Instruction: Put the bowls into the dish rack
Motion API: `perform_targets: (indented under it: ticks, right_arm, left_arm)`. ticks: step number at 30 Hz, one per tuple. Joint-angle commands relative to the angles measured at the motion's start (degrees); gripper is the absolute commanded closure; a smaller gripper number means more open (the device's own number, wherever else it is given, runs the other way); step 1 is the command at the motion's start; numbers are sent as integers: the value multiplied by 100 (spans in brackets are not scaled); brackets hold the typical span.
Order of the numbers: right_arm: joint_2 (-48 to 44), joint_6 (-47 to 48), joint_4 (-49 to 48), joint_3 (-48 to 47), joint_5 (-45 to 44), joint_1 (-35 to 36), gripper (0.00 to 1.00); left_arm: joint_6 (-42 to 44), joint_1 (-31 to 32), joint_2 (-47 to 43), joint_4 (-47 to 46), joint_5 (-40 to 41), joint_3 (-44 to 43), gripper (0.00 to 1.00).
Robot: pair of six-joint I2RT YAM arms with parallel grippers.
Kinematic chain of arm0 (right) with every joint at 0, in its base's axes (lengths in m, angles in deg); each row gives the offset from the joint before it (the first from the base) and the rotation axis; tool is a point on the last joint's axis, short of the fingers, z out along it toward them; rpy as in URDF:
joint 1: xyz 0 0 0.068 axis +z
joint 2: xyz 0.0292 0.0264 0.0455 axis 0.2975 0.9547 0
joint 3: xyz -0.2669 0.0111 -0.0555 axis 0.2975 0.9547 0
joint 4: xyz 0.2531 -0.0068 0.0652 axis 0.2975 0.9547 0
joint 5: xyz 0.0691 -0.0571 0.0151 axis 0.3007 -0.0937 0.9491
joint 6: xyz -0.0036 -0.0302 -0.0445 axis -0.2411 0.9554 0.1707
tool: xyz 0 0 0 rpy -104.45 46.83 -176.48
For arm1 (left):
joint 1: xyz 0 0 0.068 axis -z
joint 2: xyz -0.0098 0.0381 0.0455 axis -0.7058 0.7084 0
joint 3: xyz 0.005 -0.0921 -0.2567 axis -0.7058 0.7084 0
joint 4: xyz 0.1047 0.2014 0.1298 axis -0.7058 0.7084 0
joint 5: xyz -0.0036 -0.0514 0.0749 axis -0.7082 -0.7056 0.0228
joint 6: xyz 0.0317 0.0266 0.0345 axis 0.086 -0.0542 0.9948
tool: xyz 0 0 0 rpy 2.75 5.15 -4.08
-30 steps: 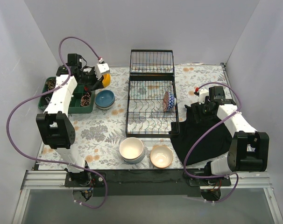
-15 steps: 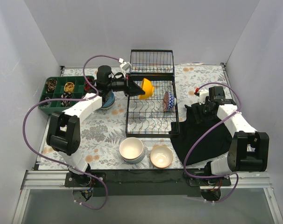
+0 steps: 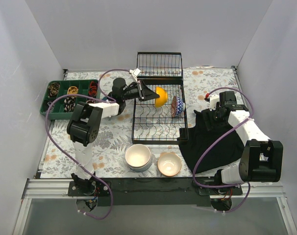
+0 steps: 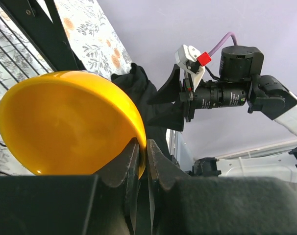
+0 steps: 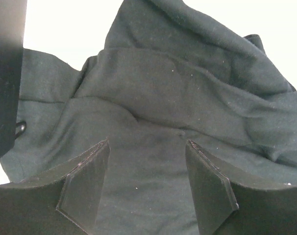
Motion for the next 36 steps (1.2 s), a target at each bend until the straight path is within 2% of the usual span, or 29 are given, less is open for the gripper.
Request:
perform_targets:
  ticks: [1, 17, 30, 36]
  right_arm:
    - [-62, 41, 92, -42, -70, -38, 29]
    - [105, 76, 215, -254, -150, -47, 29]
    - [184, 85, 303, -253, -158, -47, 29]
    - [316, 76, 321, -385, -123, -47, 29]
  left_arm:
    - [-529, 144, 9, -955, 32, -7, 100]
    - [-1189, 478, 1002, -1869, 50, -244, 100]
    - [-1759, 680, 1354, -2405, 67, -254, 100]
    - [-1725, 680, 1416, -2458, 147, -131, 100]
